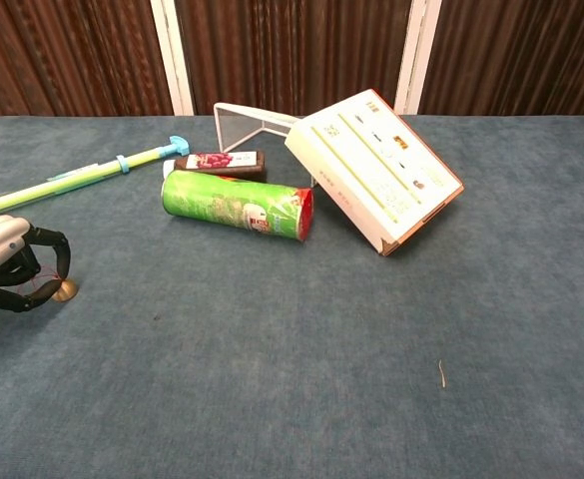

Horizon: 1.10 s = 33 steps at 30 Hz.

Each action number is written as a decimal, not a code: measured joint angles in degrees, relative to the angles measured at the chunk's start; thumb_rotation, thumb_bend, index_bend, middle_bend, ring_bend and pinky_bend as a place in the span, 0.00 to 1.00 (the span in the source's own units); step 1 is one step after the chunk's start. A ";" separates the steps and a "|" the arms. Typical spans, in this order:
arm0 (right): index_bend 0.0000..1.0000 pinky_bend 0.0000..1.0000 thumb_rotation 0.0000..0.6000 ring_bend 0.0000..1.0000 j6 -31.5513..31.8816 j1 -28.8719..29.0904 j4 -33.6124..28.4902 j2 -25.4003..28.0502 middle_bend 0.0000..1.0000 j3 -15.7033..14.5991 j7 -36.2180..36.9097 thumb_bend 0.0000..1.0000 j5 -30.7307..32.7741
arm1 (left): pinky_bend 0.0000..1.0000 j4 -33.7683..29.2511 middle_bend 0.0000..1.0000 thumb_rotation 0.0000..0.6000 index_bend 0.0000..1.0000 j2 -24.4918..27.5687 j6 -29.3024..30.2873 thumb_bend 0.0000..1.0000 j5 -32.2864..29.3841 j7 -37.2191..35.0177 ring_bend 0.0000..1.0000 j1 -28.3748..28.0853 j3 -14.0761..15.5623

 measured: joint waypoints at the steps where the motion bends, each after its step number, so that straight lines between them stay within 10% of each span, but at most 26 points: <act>1: 0.00 0.00 1.00 0.00 0.01 -0.01 0.00 0.01 0.00 -0.02 -0.01 0.29 0.00 | 1.00 0.01 1.00 1.00 0.55 0.00 0.05 0.44 -0.02 0.00 1.00 0.00 0.00; 33: 0.00 0.00 1.00 0.00 0.25 -0.04 -0.08 0.07 0.00 0.00 0.09 0.29 0.06 | 1.00 -0.29 1.00 1.00 0.54 0.57 0.10 0.44 -0.43 0.03 1.00 -0.14 0.33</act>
